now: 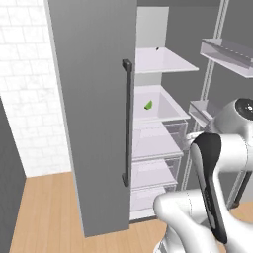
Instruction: Grab a lemon wedge from the fridge and one ice cube from the ice bowl, and put them in the glass of lemonade.
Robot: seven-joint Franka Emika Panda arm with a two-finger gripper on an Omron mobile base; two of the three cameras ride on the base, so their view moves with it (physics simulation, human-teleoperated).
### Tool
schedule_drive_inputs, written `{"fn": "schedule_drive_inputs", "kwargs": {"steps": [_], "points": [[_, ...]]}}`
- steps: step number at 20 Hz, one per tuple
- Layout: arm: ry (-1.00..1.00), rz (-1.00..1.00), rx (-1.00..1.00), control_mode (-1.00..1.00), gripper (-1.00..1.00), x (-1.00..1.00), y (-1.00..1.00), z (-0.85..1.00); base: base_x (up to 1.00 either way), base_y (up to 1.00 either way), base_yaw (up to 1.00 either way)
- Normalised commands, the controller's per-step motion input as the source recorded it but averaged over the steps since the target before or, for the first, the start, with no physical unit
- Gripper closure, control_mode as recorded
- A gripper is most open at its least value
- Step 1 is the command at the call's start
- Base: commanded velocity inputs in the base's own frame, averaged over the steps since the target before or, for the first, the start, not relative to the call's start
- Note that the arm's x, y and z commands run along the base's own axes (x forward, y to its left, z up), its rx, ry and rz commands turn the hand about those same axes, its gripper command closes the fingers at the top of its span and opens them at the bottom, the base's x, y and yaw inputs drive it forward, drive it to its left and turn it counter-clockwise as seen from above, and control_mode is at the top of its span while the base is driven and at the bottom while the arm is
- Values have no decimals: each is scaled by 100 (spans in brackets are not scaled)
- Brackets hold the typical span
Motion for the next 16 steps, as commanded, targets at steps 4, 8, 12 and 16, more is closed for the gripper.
{"fn": "schedule_drive_inputs", "kwargs": {"steps": [4,8,12,16], "points": [[0,0,0,100,-100,0,0,0,70,0,0],[0,0,0,100,-100,0,0,0,-12,0,-3],[0,0,0,100,-100,0,0,0,-22,0,-23],[0,0,0,100,-100,0,0,0,15,6,-28]]}}
